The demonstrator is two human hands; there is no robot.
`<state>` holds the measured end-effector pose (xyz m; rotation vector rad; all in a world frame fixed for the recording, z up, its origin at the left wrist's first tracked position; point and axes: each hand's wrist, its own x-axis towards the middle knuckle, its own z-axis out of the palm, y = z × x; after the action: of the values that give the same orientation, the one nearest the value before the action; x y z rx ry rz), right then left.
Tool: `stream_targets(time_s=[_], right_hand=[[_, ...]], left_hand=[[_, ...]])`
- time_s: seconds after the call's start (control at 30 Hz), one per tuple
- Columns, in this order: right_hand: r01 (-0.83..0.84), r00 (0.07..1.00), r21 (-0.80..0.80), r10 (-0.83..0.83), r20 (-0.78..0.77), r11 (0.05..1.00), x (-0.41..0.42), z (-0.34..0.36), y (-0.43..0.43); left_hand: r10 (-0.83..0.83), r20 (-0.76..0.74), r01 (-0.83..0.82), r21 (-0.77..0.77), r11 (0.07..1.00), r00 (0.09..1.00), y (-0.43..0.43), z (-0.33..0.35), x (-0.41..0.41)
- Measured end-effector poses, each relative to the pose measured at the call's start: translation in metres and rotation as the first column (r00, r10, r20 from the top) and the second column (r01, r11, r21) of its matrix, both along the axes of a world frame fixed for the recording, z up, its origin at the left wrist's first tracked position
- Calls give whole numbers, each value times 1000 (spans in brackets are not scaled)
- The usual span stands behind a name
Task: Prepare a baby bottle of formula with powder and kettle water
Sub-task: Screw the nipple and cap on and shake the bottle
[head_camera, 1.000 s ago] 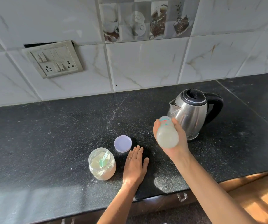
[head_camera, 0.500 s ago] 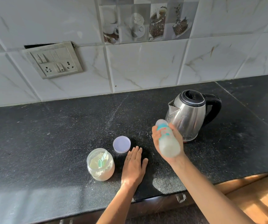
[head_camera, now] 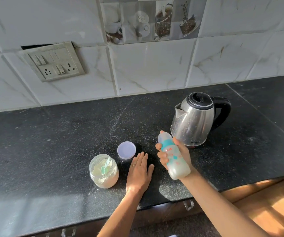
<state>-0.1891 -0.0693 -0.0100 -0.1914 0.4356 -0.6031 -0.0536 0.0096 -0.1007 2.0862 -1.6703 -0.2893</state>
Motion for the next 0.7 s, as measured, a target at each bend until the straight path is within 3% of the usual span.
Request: stream_targets(time_s=[0.1, 0.17, 0.27, 0.4, 0.47, 0.53, 0.6, 0.67, 0.7], right_hand=[[27, 994, 113, -39, 100, 993, -2, -11, -1], [-77, 985, 114, 58, 160, 991, -4, -10, 0], [-83, 996, -38, 82, -26, 996, 1, -3, 1], [219, 959, 149, -184, -215, 964, 10, -4, -2], [141, 983, 244, -107, -148, 959, 8, -5, 2], [-4, 997, 162, 16, -72, 987, 4, -1, 7], [19, 998, 49, -16, -59, 999, 6, 5, 7], [117, 991, 157, -125, 43, 981, 6, 3, 3], [133, 970, 254, -179, 166, 958, 6, 1, 1]], left_hand=[[6, 10, -6, 4, 1000, 1000, 1, 0, 0], [6, 3, -6, 8, 1000, 1000, 1, 0, -1], [3, -8, -3, 4, 1000, 1000, 1, 1, -1], [5, -7, -5, 1, 1000, 1000, 1, 0, -1], [2, -8, -2, 5, 1000, 1000, 1, -1, 0], [0, -2, 0, 0, 1000, 1000, 1, -2, 0], [-1, 8, 1, -6, 1000, 1000, 0, -1, 0], [-1, 7, 1, -2, 1000, 1000, 0, -2, 0], [-2, 4, 2, 0, 1000, 1000, 1, -2, 0]])
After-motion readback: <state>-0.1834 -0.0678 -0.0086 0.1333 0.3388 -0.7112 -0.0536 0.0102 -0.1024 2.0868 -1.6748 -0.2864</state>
